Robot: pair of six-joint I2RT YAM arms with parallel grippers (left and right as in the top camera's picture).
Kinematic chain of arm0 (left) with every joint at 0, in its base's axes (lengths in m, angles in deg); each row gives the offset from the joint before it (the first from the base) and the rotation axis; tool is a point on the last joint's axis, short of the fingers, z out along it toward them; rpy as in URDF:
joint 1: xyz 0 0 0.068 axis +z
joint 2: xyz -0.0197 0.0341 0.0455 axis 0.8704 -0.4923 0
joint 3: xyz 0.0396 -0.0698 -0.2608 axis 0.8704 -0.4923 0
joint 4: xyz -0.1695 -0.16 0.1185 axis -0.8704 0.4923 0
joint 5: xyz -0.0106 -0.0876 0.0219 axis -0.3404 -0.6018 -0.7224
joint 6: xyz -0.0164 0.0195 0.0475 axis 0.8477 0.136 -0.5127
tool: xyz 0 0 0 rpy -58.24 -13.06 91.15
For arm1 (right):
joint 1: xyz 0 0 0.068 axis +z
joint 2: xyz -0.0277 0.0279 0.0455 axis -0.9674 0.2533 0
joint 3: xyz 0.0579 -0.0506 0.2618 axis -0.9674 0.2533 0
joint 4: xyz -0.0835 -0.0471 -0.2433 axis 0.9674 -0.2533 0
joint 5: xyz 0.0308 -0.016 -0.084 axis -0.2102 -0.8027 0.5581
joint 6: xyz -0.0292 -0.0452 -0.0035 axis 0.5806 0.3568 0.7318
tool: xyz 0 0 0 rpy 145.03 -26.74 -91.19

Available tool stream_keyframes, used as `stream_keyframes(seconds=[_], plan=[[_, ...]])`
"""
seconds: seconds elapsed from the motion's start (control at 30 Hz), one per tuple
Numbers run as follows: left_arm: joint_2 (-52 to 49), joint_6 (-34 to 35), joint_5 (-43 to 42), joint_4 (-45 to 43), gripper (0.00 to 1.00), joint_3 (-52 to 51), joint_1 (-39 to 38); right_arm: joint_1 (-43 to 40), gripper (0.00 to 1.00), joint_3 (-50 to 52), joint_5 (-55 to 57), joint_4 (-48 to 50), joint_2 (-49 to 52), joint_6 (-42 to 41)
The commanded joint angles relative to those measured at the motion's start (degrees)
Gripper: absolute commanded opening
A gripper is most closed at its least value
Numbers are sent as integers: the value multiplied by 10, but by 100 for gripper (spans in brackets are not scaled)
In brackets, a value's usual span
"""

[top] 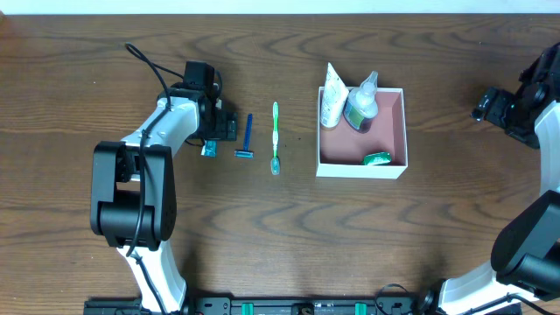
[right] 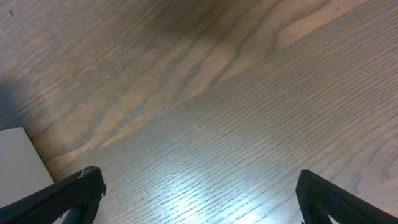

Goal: Pack container
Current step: 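Lower the left gripper and grasp the toothpaste tube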

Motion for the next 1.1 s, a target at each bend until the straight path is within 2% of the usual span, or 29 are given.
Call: stream_keyframes(seconds=[0.0, 0.17, 0.27, 0.37, 0.47, 0.5, 0.57, 0.63, 0.67, 1.07], plan=[[-8, 19, -12, 4, 98, -3, 1, -2, 99, 1, 3, 0, 4, -6], [-9, 19, -14, 8, 99, -5, 1, -2, 99, 1, 3, 0, 4, -6], [-9, 19, -15, 8, 93, -9, 1, -2, 99, 1, 3, 0, 4, -6], [-9, 19, -15, 8, 79, -14, 1, -2, 99, 1, 3, 0, 4, -6], [-9, 19, -15, 8, 58, -15, 1, -2, 99, 1, 3, 0, 4, -6], [-9, 19, -15, 8, 55, -15, 1, -2, 99, 1, 3, 0, 4, -6], [-9, 19, -14, 5, 43, -15, 1, -2, 99, 1, 3, 0, 4, -6], [-9, 19, -14, 0, 23, -15, 1, -2, 99, 1, 3, 0, 4, -6], [-9, 18, -14, -2, 20, -15, 1, -2, 99, 1, 3, 0, 4, -6], [21, 18, -16, 12, 19, -7, 1, -2, 99, 1, 3, 0, 4, -6]])
